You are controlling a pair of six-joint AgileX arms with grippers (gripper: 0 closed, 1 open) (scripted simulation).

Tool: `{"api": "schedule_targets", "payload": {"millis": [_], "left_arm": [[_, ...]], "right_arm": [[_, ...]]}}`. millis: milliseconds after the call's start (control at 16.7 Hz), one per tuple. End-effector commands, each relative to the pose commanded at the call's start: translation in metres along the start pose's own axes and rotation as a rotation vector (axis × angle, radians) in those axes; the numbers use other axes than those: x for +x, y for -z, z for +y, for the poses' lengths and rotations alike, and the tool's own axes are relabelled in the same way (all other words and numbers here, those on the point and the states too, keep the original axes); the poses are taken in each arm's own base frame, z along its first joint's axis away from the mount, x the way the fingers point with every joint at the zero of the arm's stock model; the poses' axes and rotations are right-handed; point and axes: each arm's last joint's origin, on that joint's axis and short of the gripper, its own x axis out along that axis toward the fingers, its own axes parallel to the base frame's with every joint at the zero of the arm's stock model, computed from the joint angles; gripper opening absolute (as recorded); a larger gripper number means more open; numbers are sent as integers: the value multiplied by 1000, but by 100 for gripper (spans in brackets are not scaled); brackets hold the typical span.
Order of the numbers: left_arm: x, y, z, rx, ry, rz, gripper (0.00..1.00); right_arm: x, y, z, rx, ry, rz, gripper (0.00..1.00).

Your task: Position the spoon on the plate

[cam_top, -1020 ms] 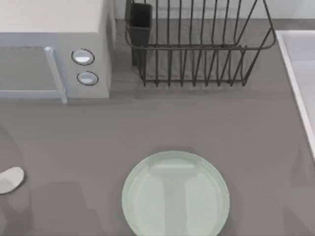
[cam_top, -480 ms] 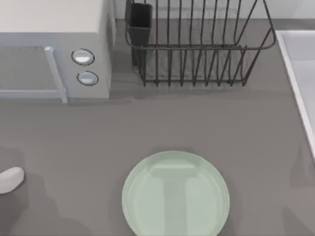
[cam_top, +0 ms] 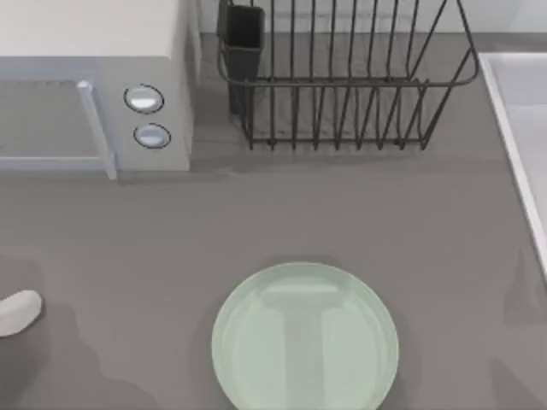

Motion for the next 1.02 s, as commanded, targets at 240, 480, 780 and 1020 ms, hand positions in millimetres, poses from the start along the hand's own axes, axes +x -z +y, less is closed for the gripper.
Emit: {"api": "schedule_targets", "payload": {"millis": [240,480,780,1020], "left_arm": [[0,0,0,0,0,0,55],[0,0,0,0,0,0,25],[0,0,0,0,0,0,0],[0,0,0,0,0,0,0]], "right_arm": [[0,0,0,0,0,0,100],[0,0,0,0,0,0,100],[0,0,0,0,0,0,100],[0,0,0,0,0,0,100]]}}
